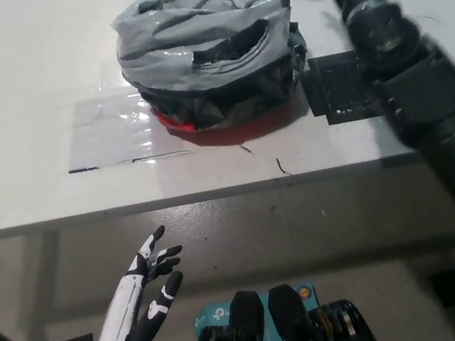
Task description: Use the right hand to pick up a rubix's cube and place it into a plastic bag and lift the bag
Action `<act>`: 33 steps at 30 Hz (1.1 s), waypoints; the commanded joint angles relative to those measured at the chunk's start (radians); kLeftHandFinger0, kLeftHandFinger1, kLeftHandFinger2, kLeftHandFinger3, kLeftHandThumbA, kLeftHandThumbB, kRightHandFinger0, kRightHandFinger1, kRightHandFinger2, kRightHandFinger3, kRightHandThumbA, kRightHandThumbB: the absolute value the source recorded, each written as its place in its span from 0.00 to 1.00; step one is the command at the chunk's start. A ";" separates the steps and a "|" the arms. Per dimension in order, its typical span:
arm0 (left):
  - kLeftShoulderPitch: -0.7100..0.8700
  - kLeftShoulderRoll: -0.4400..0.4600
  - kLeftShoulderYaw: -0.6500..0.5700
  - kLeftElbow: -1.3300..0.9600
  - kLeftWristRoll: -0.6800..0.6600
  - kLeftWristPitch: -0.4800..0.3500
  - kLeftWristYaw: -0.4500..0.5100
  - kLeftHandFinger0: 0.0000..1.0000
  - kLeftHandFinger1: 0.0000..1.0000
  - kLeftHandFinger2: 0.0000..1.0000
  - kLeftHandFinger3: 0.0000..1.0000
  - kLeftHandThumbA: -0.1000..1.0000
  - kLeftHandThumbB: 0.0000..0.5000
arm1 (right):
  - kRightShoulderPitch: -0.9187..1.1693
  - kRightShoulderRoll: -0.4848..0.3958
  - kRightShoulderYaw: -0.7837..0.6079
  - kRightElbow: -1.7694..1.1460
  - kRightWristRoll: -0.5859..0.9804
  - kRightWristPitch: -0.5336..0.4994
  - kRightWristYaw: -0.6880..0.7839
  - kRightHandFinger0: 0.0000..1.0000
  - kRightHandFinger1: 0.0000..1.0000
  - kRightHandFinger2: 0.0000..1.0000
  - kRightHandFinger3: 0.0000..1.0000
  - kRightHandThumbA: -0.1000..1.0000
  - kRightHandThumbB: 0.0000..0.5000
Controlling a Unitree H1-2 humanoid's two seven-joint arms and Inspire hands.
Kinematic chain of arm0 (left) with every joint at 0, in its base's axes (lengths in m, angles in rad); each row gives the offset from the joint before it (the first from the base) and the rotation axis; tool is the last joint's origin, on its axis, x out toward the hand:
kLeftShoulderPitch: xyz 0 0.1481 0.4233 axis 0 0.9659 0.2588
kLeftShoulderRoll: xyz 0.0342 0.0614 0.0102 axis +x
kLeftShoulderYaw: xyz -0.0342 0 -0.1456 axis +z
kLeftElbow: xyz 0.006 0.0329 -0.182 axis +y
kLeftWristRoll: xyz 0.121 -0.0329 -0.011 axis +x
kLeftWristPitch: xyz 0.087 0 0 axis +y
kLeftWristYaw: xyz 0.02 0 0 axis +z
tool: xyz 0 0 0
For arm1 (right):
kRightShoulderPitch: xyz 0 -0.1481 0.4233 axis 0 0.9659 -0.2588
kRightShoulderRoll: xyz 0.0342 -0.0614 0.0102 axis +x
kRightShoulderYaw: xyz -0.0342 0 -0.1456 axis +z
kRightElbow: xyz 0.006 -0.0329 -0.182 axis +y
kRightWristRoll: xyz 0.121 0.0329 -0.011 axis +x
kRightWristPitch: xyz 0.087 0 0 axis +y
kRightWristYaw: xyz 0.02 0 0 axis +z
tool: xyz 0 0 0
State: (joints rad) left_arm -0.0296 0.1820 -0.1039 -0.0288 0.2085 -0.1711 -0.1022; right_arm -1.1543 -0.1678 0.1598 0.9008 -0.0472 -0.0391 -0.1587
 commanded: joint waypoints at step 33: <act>-0.098 0.025 0.047 0.023 -0.076 -0.041 -0.003 1.00 1.00 1.00 1.00 1.00 0.53 | 0.859 -0.023 -0.140 -1.700 -0.345 -0.273 0.053 1.00 1.00 1.00 1.00 1.00 0.76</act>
State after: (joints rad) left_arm -0.0558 0.1861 -0.1024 -0.0003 0.2078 -0.1781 -0.1039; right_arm -0.5969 -0.3478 0.1578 -0.1257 -0.1590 0.0603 0.1221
